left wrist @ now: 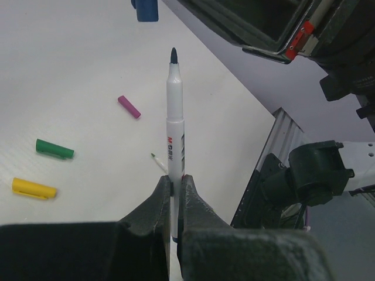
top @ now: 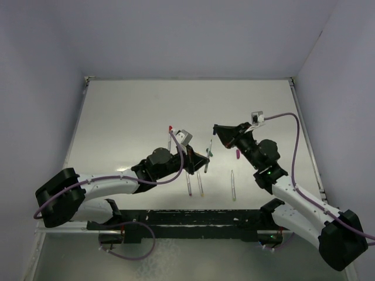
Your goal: Insert the pens into the pen caps
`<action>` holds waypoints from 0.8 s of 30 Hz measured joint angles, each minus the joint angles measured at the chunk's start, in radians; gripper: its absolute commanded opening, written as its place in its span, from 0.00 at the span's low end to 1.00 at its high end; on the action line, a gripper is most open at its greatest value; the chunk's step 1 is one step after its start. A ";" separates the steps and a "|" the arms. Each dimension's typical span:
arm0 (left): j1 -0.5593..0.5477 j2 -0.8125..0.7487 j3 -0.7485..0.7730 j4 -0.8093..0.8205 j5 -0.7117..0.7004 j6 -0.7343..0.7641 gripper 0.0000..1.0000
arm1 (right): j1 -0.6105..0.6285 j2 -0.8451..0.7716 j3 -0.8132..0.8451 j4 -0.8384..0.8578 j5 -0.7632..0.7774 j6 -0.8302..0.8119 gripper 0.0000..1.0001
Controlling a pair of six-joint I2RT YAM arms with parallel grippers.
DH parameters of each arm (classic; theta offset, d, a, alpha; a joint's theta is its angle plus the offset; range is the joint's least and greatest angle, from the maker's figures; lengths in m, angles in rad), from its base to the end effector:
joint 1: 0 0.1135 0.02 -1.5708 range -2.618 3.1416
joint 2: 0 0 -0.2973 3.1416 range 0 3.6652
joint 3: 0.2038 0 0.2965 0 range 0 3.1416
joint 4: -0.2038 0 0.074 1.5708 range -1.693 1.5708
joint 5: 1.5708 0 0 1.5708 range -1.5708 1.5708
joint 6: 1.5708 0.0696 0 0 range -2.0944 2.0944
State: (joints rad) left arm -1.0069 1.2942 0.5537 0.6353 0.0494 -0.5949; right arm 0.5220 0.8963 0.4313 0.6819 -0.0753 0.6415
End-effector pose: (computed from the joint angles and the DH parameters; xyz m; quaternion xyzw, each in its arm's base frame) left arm 0.1769 -0.2861 0.2328 0.1682 0.7240 -0.4929 0.4523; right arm 0.2235 0.1346 0.3000 0.0081 0.6266 0.4477 0.6378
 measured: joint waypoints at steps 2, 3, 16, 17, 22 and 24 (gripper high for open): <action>0.000 0.000 -0.003 0.007 0.000 -0.007 0.00 | 0.000 -0.001 -0.002 0.041 -0.003 0.016 0.00; 0.000 0.000 -0.003 0.008 0.000 -0.013 0.00 | 0.000 -0.003 -0.006 0.063 -0.005 0.025 0.00; 0.000 0.000 -0.010 0.023 -0.002 -0.026 0.00 | 0.000 -0.014 -0.021 0.137 -0.034 0.083 0.00; 0.000 0.000 -0.010 0.024 -0.003 -0.026 0.00 | 0.000 -0.013 -0.023 0.138 -0.037 0.086 0.00; 0.001 0.001 -0.010 0.030 -0.006 -0.025 0.00 | 0.000 -0.013 -0.028 0.140 -0.051 0.095 0.00; 0.001 0.002 -0.010 0.030 -0.008 -0.025 0.00 | 0.000 -0.013 -0.030 0.140 -0.052 0.098 0.00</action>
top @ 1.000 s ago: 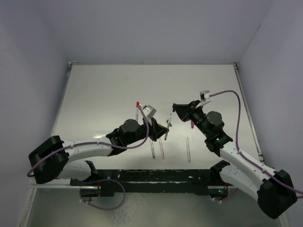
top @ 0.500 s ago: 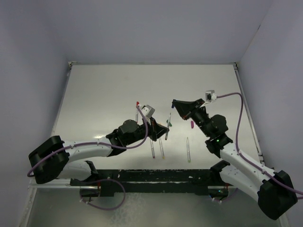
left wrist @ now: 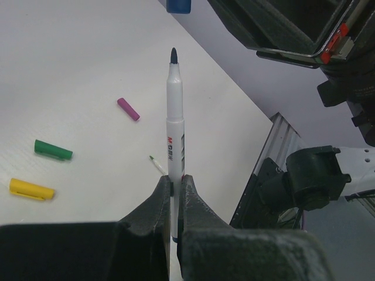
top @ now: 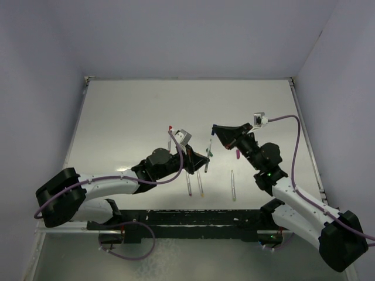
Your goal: Insert the pens into the pen caps
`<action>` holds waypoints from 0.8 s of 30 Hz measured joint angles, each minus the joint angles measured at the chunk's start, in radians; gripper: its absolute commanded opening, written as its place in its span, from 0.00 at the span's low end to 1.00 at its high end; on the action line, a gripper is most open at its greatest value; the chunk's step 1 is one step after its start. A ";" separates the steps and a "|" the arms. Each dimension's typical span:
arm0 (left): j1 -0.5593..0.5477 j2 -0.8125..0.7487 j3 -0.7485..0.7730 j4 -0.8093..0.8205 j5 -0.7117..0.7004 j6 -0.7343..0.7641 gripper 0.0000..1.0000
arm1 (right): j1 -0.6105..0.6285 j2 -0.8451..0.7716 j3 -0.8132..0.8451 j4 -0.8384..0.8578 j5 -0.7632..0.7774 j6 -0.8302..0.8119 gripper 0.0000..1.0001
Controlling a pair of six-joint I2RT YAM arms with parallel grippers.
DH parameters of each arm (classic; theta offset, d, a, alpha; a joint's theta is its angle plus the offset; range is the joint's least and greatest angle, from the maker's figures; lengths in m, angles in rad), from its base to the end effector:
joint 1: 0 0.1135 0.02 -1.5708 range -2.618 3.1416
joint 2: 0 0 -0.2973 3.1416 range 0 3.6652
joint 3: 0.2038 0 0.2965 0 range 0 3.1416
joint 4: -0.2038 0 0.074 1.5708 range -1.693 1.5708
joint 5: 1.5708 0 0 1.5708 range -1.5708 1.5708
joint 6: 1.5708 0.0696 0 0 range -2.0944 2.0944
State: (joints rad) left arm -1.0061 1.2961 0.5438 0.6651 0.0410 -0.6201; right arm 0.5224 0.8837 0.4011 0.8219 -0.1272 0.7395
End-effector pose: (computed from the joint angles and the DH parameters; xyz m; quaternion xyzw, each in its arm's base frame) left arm 0.1771 -0.2848 0.2326 0.1550 0.7208 -0.5011 0.4532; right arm 0.2134 0.1331 0.3093 0.0109 0.5786 0.5102 0.6362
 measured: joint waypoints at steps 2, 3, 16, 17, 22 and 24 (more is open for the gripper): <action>0.001 0.003 0.000 0.000 -0.002 0.000 0.00 | 0.000 0.000 -0.002 0.000 0.000 0.002 0.00; 0.003 0.004 0.000 0.000 -0.003 0.000 0.00 | 0.000 0.000 -0.003 0.000 0.000 0.003 0.00; 0.009 0.018 0.003 0.000 -0.003 0.000 0.00 | 0.000 0.000 -0.020 0.001 -0.001 0.003 0.00; 0.009 0.020 0.004 0.000 -0.003 0.000 0.00 | 0.000 0.000 -0.022 0.001 -0.001 0.004 0.00; 0.011 0.033 0.004 0.003 0.000 0.000 0.00 | 0.000 0.002 -0.030 0.003 -0.004 0.007 0.00; 0.011 0.035 0.004 0.003 0.002 0.000 0.00 | 0.000 0.007 -0.031 0.005 -0.005 0.009 0.00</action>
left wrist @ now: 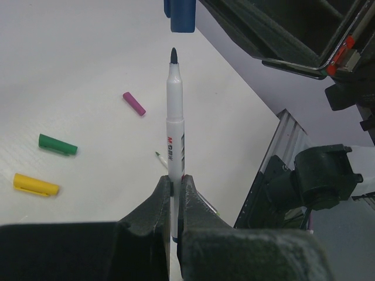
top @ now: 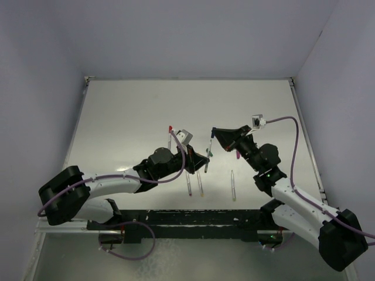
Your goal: Insert the pens into the pen caps
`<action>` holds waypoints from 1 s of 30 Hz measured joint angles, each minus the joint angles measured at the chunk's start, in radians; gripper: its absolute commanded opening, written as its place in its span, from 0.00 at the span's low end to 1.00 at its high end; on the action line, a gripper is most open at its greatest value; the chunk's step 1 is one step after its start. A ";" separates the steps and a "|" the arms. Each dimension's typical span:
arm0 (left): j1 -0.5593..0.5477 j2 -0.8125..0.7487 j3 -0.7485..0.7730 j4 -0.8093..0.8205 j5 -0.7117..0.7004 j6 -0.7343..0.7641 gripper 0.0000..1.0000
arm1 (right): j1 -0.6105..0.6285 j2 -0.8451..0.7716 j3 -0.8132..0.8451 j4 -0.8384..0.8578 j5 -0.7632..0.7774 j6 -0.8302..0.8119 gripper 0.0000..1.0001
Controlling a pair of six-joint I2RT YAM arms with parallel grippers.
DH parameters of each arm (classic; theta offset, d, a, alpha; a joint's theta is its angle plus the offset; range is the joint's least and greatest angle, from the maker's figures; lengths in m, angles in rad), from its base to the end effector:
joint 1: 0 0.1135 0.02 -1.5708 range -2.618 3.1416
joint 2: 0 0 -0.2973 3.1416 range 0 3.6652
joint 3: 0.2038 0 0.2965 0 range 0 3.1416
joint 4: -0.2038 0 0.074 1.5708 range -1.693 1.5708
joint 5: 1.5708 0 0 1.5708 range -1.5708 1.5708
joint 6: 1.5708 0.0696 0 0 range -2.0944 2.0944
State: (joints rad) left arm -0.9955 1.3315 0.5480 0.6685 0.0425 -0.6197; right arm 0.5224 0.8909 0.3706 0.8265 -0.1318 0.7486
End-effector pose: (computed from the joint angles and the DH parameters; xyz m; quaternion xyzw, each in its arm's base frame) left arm 0.1826 -0.2870 0.2234 0.1533 0.7306 -0.4916 0.4483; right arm 0.2131 0.1333 0.2955 0.0138 0.5919 0.5091 0.6247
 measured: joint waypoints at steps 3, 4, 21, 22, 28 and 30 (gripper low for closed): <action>0.000 0.002 0.000 0.002 0.005 0.000 0.00 | 0.000 0.002 -0.002 0.002 -0.001 0.001 0.00; 0.000 0.003 0.002 0.003 0.006 0.000 0.00 | 0.000 0.002 -0.003 0.003 -0.002 0.001 0.00; 0.000 0.006 0.005 0.004 0.010 0.000 0.00 | 0.000 0.005 -0.006 0.007 -0.003 0.000 0.00; 0.000 0.006 0.005 0.004 0.010 0.000 0.00 | 0.000 0.005 -0.008 0.007 -0.003 0.000 0.00; 0.000 0.005 0.005 0.004 0.010 0.000 0.00 | 0.000 0.005 -0.019 0.006 -0.014 0.000 0.00; 0.000 0.005 0.005 0.004 0.010 0.000 0.00 | 0.000 0.004 -0.019 0.006 -0.018 0.000 0.00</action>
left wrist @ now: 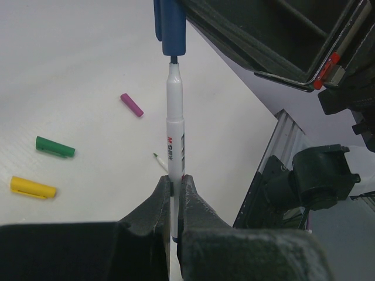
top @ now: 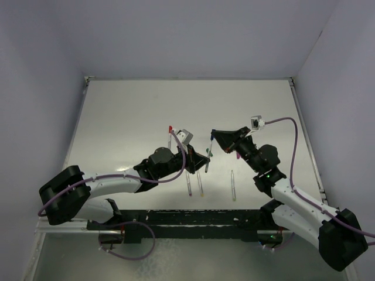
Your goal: Insert the pens into the pen caps
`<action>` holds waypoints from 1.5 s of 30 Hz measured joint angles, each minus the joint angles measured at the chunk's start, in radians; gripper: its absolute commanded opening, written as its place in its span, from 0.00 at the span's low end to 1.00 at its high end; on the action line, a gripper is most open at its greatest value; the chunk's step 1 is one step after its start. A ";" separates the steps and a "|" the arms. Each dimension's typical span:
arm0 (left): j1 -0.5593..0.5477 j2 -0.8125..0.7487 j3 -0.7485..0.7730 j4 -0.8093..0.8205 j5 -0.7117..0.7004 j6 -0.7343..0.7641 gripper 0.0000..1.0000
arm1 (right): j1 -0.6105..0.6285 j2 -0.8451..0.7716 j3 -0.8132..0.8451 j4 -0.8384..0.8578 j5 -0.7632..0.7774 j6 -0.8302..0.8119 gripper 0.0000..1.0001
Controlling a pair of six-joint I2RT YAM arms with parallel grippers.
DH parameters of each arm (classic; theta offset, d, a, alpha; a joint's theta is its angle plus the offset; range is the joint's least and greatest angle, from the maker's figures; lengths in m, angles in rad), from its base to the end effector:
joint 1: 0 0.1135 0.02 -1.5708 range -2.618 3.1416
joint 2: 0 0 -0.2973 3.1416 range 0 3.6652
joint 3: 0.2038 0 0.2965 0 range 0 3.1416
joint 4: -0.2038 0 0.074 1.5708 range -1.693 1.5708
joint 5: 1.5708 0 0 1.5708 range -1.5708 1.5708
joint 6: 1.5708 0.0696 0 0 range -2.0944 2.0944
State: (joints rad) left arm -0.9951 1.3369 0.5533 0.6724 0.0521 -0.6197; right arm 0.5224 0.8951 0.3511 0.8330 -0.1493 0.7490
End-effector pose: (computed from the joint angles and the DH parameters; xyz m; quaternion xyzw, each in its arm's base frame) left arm 0.1830 -0.2886 0.2243 0.1561 0.7287 -0.4950 0.4468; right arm 0.2119 0.1339 0.2872 0.0080 0.5992 0.5105 0.6167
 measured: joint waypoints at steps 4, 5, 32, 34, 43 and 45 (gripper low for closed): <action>0.001 0.000 0.000 0.000 -0.001 0.000 0.00 | 0.000 -0.002 0.000 0.000 -0.001 0.000 0.00; 0.003 0.000 0.000 0.000 -0.002 0.000 0.00 | 0.000 -0.002 0.000 0.000 -0.001 0.000 0.00; 0.040 0.012 0.045 -0.008 0.031 0.002 0.00 | 0.001 0.029 -0.019 0.028 -0.056 0.015 0.00; 0.040 0.012 0.045 -0.010 0.031 0.002 0.00 | 0.001 0.029 -0.019 0.023 -0.059 0.014 0.00; 0.068 0.012 0.045 -0.010 0.066 -0.001 0.00 | 0.000 0.056 0.012 -0.006 -0.109 -0.014 0.00; 0.081 0.012 0.045 -0.010 0.084 -0.007 0.00 | -0.002 0.083 0.029 -0.003 -0.133 -0.019 0.00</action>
State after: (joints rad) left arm -0.9138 1.3487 0.5983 0.6628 0.1356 -0.6270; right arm 0.5205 0.9779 0.3798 0.8299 -0.2821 0.7296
